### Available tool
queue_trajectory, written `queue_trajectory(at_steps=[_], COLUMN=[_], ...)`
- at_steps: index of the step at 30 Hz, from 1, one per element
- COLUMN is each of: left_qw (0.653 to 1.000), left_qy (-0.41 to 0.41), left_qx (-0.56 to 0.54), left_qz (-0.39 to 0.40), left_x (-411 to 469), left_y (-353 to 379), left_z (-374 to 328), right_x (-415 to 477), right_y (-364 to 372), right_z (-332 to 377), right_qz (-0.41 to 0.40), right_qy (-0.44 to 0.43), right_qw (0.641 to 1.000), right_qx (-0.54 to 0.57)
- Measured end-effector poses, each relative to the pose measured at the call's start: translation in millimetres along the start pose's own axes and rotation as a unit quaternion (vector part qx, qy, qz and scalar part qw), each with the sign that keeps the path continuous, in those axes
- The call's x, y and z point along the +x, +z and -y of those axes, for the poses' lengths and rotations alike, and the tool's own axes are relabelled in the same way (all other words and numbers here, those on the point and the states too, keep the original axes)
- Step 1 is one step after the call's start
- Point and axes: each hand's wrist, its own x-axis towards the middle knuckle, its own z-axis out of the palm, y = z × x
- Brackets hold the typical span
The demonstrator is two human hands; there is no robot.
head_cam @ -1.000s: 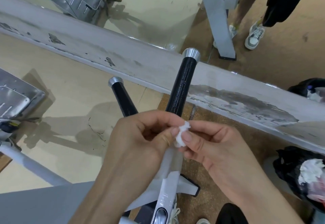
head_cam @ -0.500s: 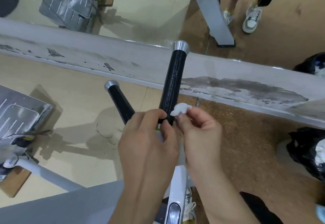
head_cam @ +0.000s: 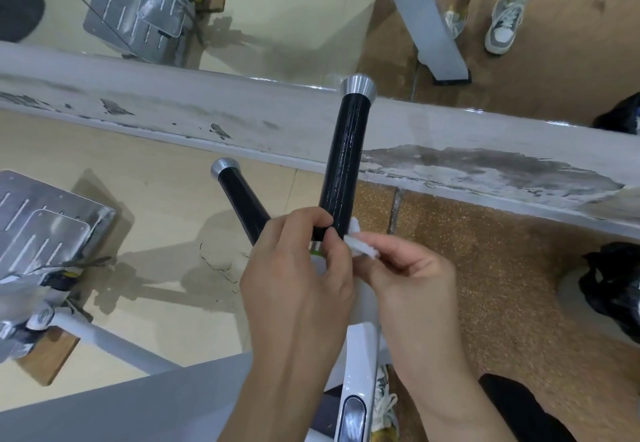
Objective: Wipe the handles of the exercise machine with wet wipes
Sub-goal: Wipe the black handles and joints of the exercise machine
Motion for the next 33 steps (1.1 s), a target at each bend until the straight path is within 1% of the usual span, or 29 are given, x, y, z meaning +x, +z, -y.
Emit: queue_trajectory(at_steps=[3,4,5,6,8,9,10,12,13,15,17,19,21,23,24,26,27,29,30,31,32,33], left_qw=[0.999,0.999,0.998,0.998,0.997,0.996,0.995,0.994,0.995,0.995,0.996,0.996,0.994,0.989,0.985,0.984,0.985,0.987,0.989,0.99,0.99,0.991], left_qy=[-0.024,-0.029,-0.032,-0.034,-0.035,-0.037,-0.042,-0.056,-0.061,-0.064,-0.063,-0.064,-0.077,-0.101,-0.112,-0.114,-0.109,-0.098,-0.093,-0.09,-0.089,-0.09], left_qx=[-0.028,-0.034,-0.038,-0.043,-0.04,-0.03,-0.018,-0.003,-0.002,-0.007,-0.018,-0.025,-0.041,-0.081,-0.099,-0.109,-0.108,-0.103,-0.1,-0.096,-0.094,-0.092], left_qz=[0.023,0.03,0.035,0.04,0.059,0.072,0.084,0.089,0.085,0.075,0.066,0.06,0.065,0.076,0.08,0.085,0.085,0.071,0.061,0.053,0.048,0.044], left_x=[1.3,1.3,1.9,3.1,8.0,10.6,12.8,15.8,15.8,14.3,14.2,14.1,14.7,18.4,21.6,31.7,35.7,38.5,38.5,37.8,36.7,35.6], left_y=[-0.6,-1.0,-1.4,-2.4,-4.5,-4.8,-4.6,-4.3,-4.0,-3.3,-2.6,-0.7,-2.1,-2.6,-2.4,-0.4,2.0,6.9,8.3,9.2,10.2,11.2], left_z=[-2.0,-2.0,-2.2,-2.2,-3.4,-4.6,-6.1,-10.1,-11.7,-13.0,-12.6,-11.9,-11.8,-12.0,-11.9,-14.8,-15.9,-19.0,-20.6,-22.0,-22.0,-21.6], right_x=[24.9,30.8,30.9,26.8,11.5,5.6,3.8,8.3,12.5,23.3,36.3,40.0,31.8,22.1,25.2,41.2,47.6,47.9,42.6,34.4,26.5,24.3], right_y=[16.5,20.4,20.8,19.1,11.3,7.8,4.8,4.4,6.8,14.2,22.5,23.9,14.6,7.1,7.9,18.3,24.4,30.2,28.2,24.9,21.8,19.2], right_z=[0.3,-0.2,-0.1,0.1,-1.6,-3.3,-6.7,-8.5,-9.0,-7.1,-6.7,-5.4,-8.2,-7.3,-5.2,-3.2,-2.4,-1.3,-4.7,-6.7,-6.7,-9.3], right_qz=[-0.071,-0.08,-0.067,-0.037,0.041,0.061,0.064,0.039,0.019,-0.018,-0.048,-0.057,-0.028,0.013,0.008,-0.035,-0.058,-0.076,-0.06,-0.031,-0.004,0.003], right_qy=[0.042,0.047,0.052,0.052,0.049,0.046,0.036,0.017,0.019,0.048,0.094,0.114,0.07,0.025,0.024,0.035,0.029,-0.004,-0.021,-0.017,0.009,0.04], right_qw=[0.989,0.983,0.98,0.979,0.974,0.975,0.979,0.988,0.989,0.979,0.959,0.949,0.97,0.986,0.987,0.982,0.98,0.984,0.986,0.984,0.978,0.971], right_qx=[0.126,0.161,0.183,0.196,0.217,0.21,0.189,0.147,0.148,0.196,0.265,0.287,0.231,0.167,0.156,0.182,0.189,0.163,0.157,0.177,0.211,0.237])
